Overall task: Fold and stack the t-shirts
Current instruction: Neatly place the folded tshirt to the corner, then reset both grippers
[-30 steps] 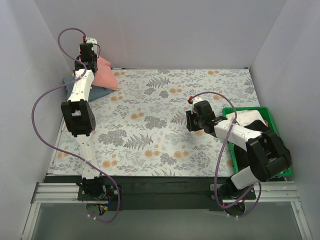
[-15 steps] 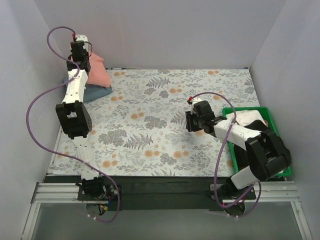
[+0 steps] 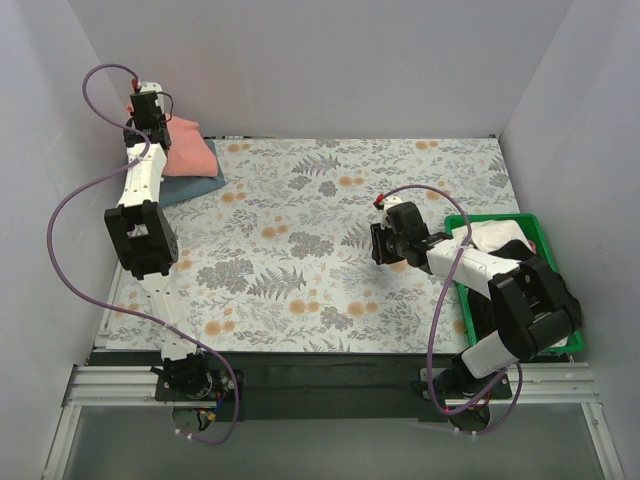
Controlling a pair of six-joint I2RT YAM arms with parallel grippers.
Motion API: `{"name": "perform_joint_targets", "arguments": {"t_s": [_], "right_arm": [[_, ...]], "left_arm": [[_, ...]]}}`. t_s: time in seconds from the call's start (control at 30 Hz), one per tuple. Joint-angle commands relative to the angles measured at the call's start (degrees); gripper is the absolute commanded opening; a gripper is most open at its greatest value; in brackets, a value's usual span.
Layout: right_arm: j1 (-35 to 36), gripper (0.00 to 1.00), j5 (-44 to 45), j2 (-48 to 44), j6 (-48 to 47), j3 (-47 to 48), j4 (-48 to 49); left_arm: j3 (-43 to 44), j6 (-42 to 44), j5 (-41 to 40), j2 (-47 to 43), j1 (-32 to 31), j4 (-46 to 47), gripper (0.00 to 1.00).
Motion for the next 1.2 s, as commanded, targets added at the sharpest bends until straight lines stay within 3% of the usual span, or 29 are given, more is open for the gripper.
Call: {"name": "perform_joint_targets", "arguments": {"t_s": [0.0,0.07,0.1,0.17,0.2,0.3,0.7,0.9,1.17], "right_arm": [[-0.2,0.41,-0.6,0.1,-0.1,1.2,0.9],[-0.2,0.41,-0.6,-0.1,-0.2,1.1,0.9],[-0.3,0.41,-0.6,-0.2,-0.2,1.1,1.1],[-0.3,0.42,-0.6,-0.6,-0.2,0.9,1.0],[-0.3,0.43,-0.7,-0.8,-0.3,0.8,1.0],[-0.2,0.45,-0.6,-1.5,-0.2,0.8,1.0],[-0.3,0.46,0.1,-3.7,-0.2,0.1,1.8],[-0.2,0.46,3.2,-7.3,-0.3,-1.6,2.7],[-0.2,0.46,6.6,-12.4,-0.7,-4.7,7.2]], "left_arm": [[0.2,0.3,-3.2,-2.8,1.7,2.6,0.00],[1.5,0.6,-4.6,-1.4,2.0,2.3,0.00],[2.3,0.4,-5.8,-0.8,2.2,1.6,0.10],[4.3,-0.5,-8.0,0.7,2.5,-0.6,0.51],[4.4,-1.0,-9.4,0.9,2.5,-0.6,0.80],[2.9,-2.2,-11.7,-0.4,2.5,-0.7,0.83],[-10.9,-11.4,1.2,-16.0,-1.9,3.6,0.88],[-35.2,-18.8,4.0,-29.7,-8.8,18.4,0.88],[-62.1,-28.7,-0.5,-43.5,-26.5,30.4,0.87]]}}
